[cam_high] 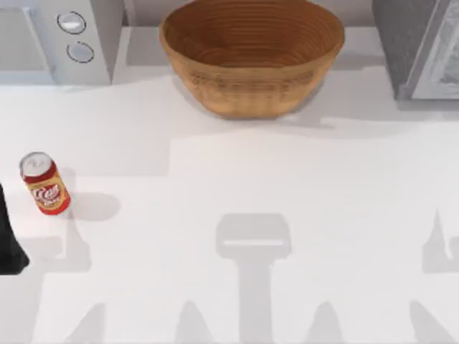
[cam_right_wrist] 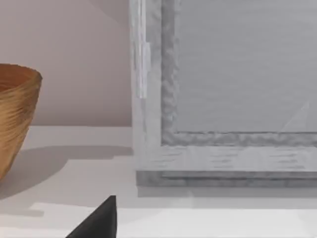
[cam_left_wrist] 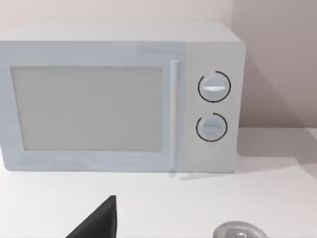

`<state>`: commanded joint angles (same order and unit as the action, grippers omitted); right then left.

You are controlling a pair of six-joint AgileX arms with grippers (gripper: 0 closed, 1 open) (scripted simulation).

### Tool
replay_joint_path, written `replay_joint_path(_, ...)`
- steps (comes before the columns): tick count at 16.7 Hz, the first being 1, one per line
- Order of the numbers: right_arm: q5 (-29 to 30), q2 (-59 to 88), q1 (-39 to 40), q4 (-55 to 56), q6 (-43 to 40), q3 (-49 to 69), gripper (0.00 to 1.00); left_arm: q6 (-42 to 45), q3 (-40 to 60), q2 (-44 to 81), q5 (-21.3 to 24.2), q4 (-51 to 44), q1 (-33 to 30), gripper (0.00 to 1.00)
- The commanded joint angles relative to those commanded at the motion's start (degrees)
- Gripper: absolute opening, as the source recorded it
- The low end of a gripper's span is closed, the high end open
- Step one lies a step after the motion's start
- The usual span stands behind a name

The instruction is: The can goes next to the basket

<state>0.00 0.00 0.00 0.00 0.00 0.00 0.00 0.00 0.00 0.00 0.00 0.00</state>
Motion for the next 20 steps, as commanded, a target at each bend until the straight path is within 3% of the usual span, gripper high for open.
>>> replay_joint_path(4,0.0,0.0,0.0,0.0,0.0,0.0,1.0,0.7,1.2,1.7,0.3,-1.1,-0.3,1.0)
replay_joint_path(8,0.0,0.0,0.0,0.0,0.0,0.0,1.0,4.7,8.5,11.5,1.1,-7.3,-1.7,1.0)
replay_joint_path(20,0.0,0.0,0.0,0.0,0.0,0.0,1.0,26.0,53.3,67.4,1.2,-42.5,-4.3,1.0)
